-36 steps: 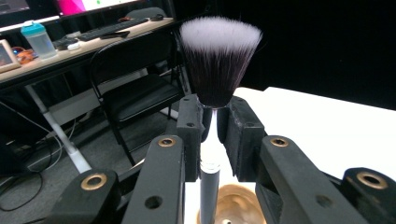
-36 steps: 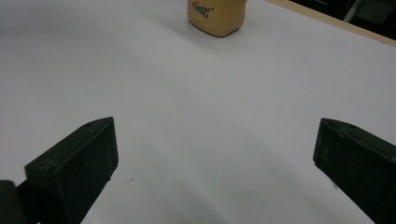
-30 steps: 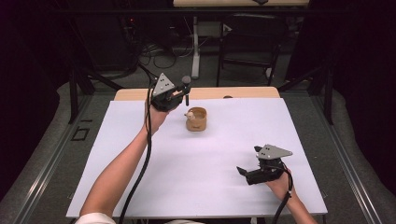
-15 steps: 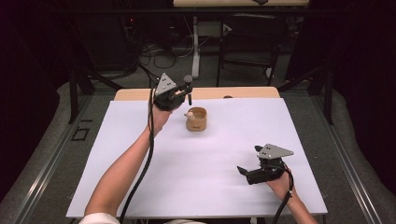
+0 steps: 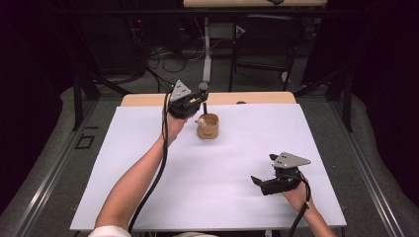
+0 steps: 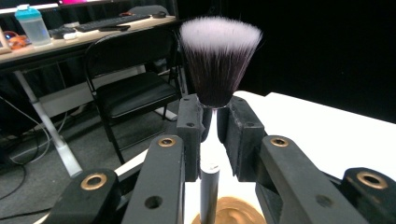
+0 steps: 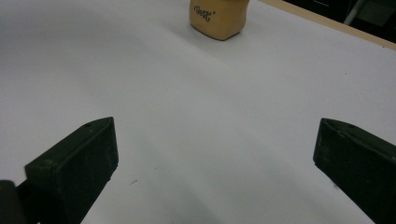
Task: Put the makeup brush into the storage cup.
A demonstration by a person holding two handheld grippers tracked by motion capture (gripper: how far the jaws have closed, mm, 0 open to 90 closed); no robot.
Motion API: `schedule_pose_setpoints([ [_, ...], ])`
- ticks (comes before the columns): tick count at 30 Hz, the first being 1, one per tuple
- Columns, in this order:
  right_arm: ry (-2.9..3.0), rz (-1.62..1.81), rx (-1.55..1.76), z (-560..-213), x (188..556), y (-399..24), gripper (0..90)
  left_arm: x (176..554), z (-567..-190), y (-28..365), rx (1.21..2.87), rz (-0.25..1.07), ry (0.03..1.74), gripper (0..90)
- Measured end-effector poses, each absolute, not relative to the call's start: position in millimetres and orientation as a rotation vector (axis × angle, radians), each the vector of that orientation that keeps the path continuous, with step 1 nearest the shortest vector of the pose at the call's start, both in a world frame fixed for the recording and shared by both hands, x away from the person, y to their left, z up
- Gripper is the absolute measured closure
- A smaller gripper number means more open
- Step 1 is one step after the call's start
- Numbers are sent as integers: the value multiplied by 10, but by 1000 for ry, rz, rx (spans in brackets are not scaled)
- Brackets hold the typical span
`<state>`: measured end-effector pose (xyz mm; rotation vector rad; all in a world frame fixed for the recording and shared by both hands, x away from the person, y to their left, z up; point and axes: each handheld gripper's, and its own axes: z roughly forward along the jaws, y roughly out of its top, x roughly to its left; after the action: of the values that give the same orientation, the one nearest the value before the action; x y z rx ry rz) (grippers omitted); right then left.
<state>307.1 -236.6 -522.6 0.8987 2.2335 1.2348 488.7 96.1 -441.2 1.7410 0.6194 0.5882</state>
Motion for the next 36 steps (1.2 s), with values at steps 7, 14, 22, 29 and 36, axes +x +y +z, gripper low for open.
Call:
schedule_pose_setpoints([
  [7, 2232, 1234, 902, -5226, 3071, -2370, 0, 4897, -4465, 920, 1744, 574, 624, 772],
  [14, 2235, 1232, 903, -5226, 3072, -2373, 0, 4935, -4559, 900, 1764, 568, 648, 771],
  [22, 2241, 1229, 909, -5230, 3077, -2378, 0, 4988, -4657, 907, 1785, 552, 677, 771],
  [29, 2243, 1224, 906, -5233, 3083, -2380, 0, 5025, -4718, 909, 1800, 540, 703, 770],
  [36, 2235, 1224, 911, -5232, 3080, -2383, 0, 5047, -4754, 910, 1855, 518, 728, 564],
])
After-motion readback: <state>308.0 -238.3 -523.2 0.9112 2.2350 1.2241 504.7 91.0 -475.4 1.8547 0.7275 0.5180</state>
